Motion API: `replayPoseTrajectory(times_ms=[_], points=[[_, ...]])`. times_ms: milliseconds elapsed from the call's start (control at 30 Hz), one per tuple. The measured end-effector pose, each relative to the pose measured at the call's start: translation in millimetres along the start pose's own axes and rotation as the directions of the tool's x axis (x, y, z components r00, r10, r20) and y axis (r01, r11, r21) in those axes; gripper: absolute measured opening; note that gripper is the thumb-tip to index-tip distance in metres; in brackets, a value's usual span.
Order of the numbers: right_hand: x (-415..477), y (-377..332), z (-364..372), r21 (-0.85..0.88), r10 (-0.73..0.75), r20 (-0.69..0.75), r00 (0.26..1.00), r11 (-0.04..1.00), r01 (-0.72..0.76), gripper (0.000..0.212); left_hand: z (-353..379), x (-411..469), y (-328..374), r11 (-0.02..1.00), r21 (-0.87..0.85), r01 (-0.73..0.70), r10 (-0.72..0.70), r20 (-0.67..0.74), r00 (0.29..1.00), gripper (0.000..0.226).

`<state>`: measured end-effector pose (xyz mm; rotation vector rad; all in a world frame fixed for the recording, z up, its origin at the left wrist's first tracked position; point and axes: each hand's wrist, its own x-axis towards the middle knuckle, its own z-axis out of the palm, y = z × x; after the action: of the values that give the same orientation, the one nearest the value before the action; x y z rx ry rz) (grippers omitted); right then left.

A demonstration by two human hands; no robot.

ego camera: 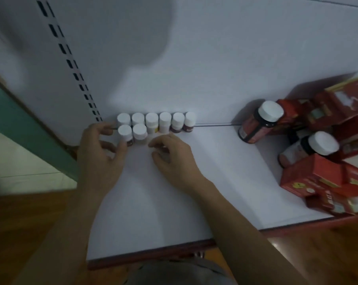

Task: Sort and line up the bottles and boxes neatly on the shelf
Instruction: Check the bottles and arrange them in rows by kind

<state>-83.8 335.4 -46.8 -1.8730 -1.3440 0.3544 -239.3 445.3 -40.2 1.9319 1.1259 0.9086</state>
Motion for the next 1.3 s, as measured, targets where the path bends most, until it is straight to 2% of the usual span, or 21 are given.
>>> replayPoseTrajectory(times_ms=[100, 167, 200, 233, 300, 367, 433, 533, 567, 667, 700, 767, 833, 933, 1033, 1100, 1200, 1300], points=[[-25, -2, -38, -0.062, 0.024, 0.254, 0.967, 0.998, -0.009, 0.026, 3, -8, 31, 0.975, 0.096, -0.199, 0.191, 0.083, 0.978, 0.022], [-49, -3, -66, -0.102, 0.083, 0.319, 0.944, 0.993, -0.053, 0.029, 14, -11, 62, 0.946, 0.055, -0.320, 0.291, 0.293, 0.911, 0.017], [-62, -2, -81, -0.131, 0.115, 0.295, 0.949, 0.988, -0.079, 0.029, 23, -13, 77, 0.926, 0.026, -0.376, 0.332, 0.416, 0.847, 0.018], [-74, -1, -98, -0.169, 0.133, 0.225, 0.965, 0.981, -0.095, 0.029, 34, -16, 90, 0.901, 0.000, -0.433, 0.369, 0.521, 0.769, 0.019], [-96, 2, -138, -0.253, 0.117, -0.015, 0.993, 0.960, -0.117, 0.026, 59, -24, 112, 0.855, -0.026, -0.519, 0.404, 0.661, 0.632, 0.020], [-116, 3, -185, -0.280, 0.079, -0.268, 0.960, 0.947, -0.157, 0.022, 85, -34, 131, 0.818, -0.015, -0.575, 0.399, 0.735, 0.548, 0.024], [-134, 5, -231, -0.293, 0.063, -0.435, 0.898, 0.933, -0.207, 0.018, 110, -44, 150, 0.793, -0.051, -0.607, 0.433, 0.749, 0.503, 0.026], [-158, 24, -280, -0.350, 0.063, -0.543, 0.837, 0.890, -0.293, 0.020, 149, -64, 184, 0.805, -0.144, -0.576, 0.492, 0.704, 0.513, 0.028], [-164, 36, -285, -0.378, 0.083, -0.524, 0.848, 0.869, -0.318, 0.026, 161, -70, 194, 0.811, -0.164, -0.562, 0.508, 0.674, 0.537, 0.028], [-176, 73, -275, -0.494, 0.188, -0.333, 0.924, 0.799, -0.341, 0.050, 194, -78, 218, 0.851, -0.219, -0.477, 0.512, 0.545, 0.664, 0.027], [-180, 83, -270, -0.525, 0.191, -0.304, 0.933, 0.784, -0.331, 0.055, 205, -78, 226, 0.863, -0.241, -0.443, 0.502, 0.507, 0.701, 0.028], [-182, 94, -259, -0.543, 0.162, -0.311, 0.936, 0.778, -0.315, 0.058, 220, -74, 236, 0.869, -0.296, -0.396, 0.493, 0.469, 0.733, 0.027], [-183, 100, -262, -0.526, 0.127, -0.317, 0.940, 0.801, -0.285, 0.057, 238, -72, 246, 0.858, -0.327, -0.396, 0.511, 0.473, 0.717, 0.023], [-185, 111, -268, -0.516, 0.069, -0.306, 0.949, 0.826, -0.226, 0.055, 256, -66, 249, 0.865, -0.302, -0.401, 0.501, 0.556, 0.663, 0.021], [-186, 116, -275, -0.478, 0.070, -0.279, 0.958, 0.855, -0.202, 0.054, 255, -64, 244, 0.889, -0.338, -0.309, 0.455, 0.581, 0.675, 0.019], [-185, 115, -279, -0.457, 0.078, -0.274, 0.959, 0.866, -0.201, 0.054, 249, -65, 241, 0.890, -0.348, -0.294, 0.452, 0.595, 0.664, 0.022], [-182, 113, -278, -0.459, 0.100, -0.260, 0.960, 0.862, -0.214, 0.054, 243, -68, 237, 0.886, -0.345, -0.308, 0.463, 0.650, 0.603, 0.033], [-180, 111, -271, -0.463, 0.102, -0.282, 0.954, 0.856, -0.229, 0.055, 240, -64, 227, 0.872, -0.342, -0.350, 0.489, 0.605, 0.628, 0.031]])
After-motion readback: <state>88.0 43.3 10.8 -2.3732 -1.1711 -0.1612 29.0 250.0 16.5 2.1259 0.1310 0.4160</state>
